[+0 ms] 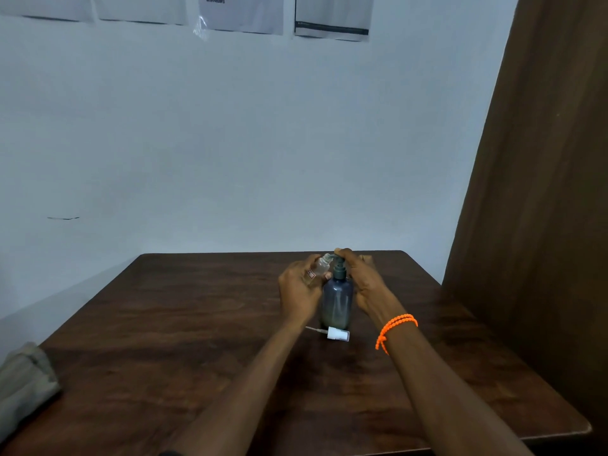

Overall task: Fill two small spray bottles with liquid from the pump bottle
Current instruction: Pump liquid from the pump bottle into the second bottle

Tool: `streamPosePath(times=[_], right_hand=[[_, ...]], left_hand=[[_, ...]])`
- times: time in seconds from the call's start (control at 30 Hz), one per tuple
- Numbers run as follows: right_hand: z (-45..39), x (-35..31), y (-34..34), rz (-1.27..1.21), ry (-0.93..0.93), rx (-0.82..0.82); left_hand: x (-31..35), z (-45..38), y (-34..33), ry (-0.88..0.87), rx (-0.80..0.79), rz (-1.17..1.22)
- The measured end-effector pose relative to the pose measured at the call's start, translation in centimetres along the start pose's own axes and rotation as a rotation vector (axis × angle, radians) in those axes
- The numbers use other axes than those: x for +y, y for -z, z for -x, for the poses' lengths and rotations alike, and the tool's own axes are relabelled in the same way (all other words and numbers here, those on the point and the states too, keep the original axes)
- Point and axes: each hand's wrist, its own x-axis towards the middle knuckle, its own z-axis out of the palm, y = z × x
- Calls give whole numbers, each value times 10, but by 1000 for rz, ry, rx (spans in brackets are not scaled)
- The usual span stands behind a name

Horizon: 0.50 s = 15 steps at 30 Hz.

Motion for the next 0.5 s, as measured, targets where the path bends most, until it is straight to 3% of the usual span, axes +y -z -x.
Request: streamPosePath(times=[0.5], right_hand=[[-8,2,4,91,15,-7]], left_hand=[[-2,-1,1,40,-11,-11]])
